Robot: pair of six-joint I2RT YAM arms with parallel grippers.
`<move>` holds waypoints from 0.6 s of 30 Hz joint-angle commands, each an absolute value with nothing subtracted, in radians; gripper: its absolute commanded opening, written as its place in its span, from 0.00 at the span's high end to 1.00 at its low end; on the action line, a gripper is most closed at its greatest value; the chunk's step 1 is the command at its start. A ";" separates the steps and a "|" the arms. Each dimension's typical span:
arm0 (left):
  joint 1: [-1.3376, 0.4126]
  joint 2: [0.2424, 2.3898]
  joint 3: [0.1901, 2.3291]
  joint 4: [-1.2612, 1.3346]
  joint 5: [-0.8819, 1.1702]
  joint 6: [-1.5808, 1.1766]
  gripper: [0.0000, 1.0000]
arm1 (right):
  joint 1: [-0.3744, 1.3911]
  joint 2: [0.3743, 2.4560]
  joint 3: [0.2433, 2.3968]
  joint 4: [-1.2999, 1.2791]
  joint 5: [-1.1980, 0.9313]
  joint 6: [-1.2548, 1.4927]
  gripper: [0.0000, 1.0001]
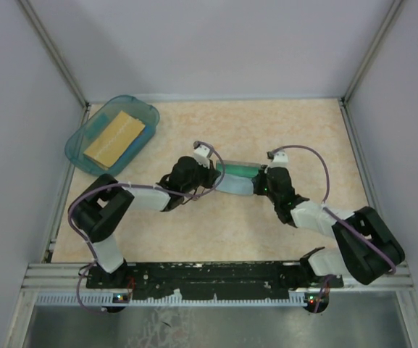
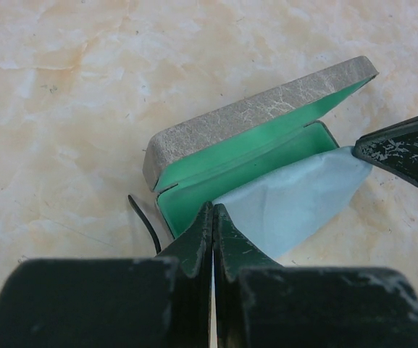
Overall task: Organize the sunglasses
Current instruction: Place the glasses cleaning cloth in the sunglasses case.
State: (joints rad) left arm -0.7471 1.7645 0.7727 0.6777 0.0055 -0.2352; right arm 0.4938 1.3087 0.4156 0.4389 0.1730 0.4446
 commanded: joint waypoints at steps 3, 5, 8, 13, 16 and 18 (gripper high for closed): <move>-0.733 1.798 0.807 0.722 0.034 -0.225 1.00 | 0.473 1.326 0.475 0.521 0.162 0.426 1.00; -0.732 1.805 0.810 0.724 0.037 -0.226 1.00 | 0.469 1.329 0.475 0.527 0.160 0.426 1.00; -0.730 1.810 0.814 0.728 0.039 -0.229 1.00 | 0.461 1.337 0.478 0.531 0.154 0.425 1.00; -0.727 1.818 0.818 0.733 0.041 -0.232 1.00 | 0.450 1.349 0.481 0.538 0.146 0.423 1.00; -0.726 1.825 0.822 0.733 0.043 -0.232 1.00 | 0.447 1.360 0.486 0.538 0.138 0.422 1.00; -0.726 1.829 0.824 0.736 0.043 -0.233 1.00 | 0.445 1.364 0.488 0.542 0.138 0.423 1.00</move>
State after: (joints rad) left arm -0.7338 1.8076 0.7910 0.6968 0.0269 -0.2344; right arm 0.4580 1.3552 0.4347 0.4835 0.1406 0.4374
